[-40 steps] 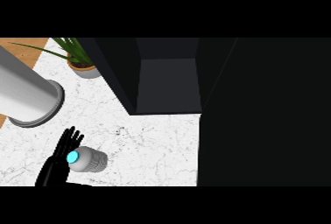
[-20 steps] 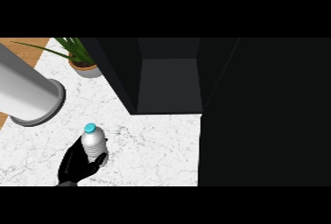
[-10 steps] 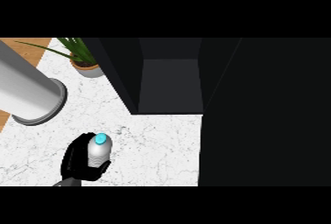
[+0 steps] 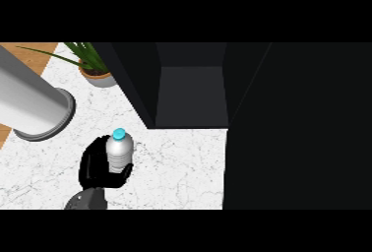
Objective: Pick up the bottled water, place it into the cabinet and close the cabinet
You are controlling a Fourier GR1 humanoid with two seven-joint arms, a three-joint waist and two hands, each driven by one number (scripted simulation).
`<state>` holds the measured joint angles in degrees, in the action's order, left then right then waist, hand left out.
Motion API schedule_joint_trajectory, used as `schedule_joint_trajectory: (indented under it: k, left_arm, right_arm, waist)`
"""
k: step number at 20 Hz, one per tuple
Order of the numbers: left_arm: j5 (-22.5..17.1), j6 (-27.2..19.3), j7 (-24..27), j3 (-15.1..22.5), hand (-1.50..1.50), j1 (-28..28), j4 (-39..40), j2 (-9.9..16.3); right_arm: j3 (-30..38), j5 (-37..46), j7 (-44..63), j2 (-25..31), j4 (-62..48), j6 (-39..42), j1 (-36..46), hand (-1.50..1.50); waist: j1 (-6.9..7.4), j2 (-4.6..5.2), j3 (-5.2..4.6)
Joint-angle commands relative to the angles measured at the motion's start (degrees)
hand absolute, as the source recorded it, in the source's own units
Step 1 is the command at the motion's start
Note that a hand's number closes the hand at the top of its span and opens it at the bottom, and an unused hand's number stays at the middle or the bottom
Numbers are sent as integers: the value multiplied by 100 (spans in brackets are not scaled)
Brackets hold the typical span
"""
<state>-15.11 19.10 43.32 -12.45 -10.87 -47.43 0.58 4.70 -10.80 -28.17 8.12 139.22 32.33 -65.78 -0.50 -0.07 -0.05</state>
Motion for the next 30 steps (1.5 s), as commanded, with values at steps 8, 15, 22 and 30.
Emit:
schedule_joint_trajectory:
  k: [8, 15, 22, 30]
  left_arm:
    - [-576, -1216, -1014, 1618, 150, 237, -2025, -58]
    - [-742, -2673, -1768, 3221, 150, 416, -3680, -58]
    - [-664, -4223, -2948, 4008, 150, -492, -4409, -58]
    - [-790, -5882, -3334, 4319, 150, -2139, -3795, -58]
  right_arm:
    - [141, -336, 275, -58, 415, 14, 222, -150]
    - [312, -505, 461, 70, 356, -37, 504, -150]
    - [111, -569, 614, -69, 638, 14, 334, -150]
    - [670, -917, 648, 149, 401, 91, 650, -150]
  waist:
    - [53, -23, 9]
    - [80, -16, 9]
    - [-8, -3, 5]
    - [-75, 11, 6]
